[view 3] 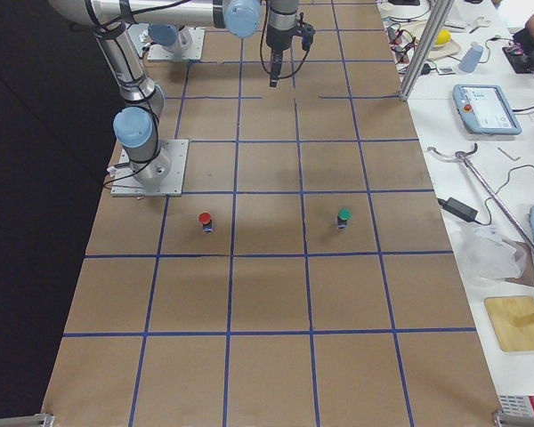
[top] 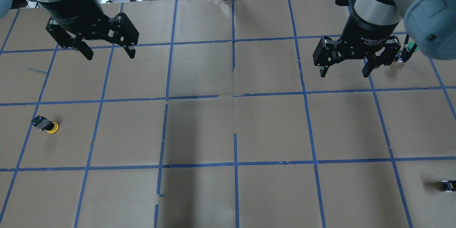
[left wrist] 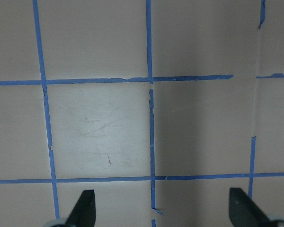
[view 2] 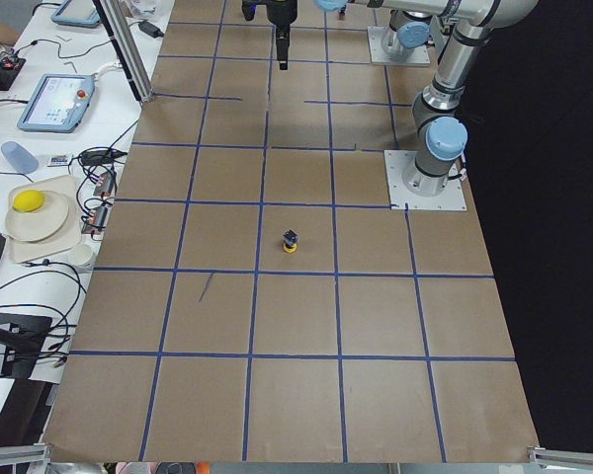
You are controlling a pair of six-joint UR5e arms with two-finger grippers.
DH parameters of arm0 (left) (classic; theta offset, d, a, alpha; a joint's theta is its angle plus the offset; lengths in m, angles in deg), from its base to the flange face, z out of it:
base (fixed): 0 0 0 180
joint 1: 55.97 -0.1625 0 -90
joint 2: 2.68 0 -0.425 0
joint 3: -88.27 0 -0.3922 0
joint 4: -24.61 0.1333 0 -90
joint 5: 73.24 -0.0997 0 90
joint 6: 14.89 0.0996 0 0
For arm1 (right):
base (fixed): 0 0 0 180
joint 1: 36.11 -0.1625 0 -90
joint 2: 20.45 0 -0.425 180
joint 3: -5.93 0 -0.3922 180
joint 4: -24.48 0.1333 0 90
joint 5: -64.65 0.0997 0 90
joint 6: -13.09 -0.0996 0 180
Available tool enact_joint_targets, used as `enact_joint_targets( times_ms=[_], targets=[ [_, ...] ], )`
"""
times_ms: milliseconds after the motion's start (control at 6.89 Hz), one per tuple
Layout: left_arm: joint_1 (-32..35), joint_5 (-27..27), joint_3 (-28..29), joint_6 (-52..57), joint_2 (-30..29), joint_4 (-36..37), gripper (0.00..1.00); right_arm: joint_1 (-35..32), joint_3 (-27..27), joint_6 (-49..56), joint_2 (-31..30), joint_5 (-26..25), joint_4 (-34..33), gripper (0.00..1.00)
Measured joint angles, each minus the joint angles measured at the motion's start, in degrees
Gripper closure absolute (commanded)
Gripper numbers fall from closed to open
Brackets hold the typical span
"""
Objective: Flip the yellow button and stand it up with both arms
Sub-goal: 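Lower the left gripper onto the lying yellow button and grasp its base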
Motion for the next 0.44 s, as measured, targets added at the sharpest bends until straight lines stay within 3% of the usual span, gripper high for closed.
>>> enact_joint_targets(
  times_ms=[435],
  targets=[
    [-2.1,-0.3,-1.3,1.3,0.0,0.0,0.00,0.0,0.0,0.0,0.0,-0.1,0.0,0.00]
  ],
)
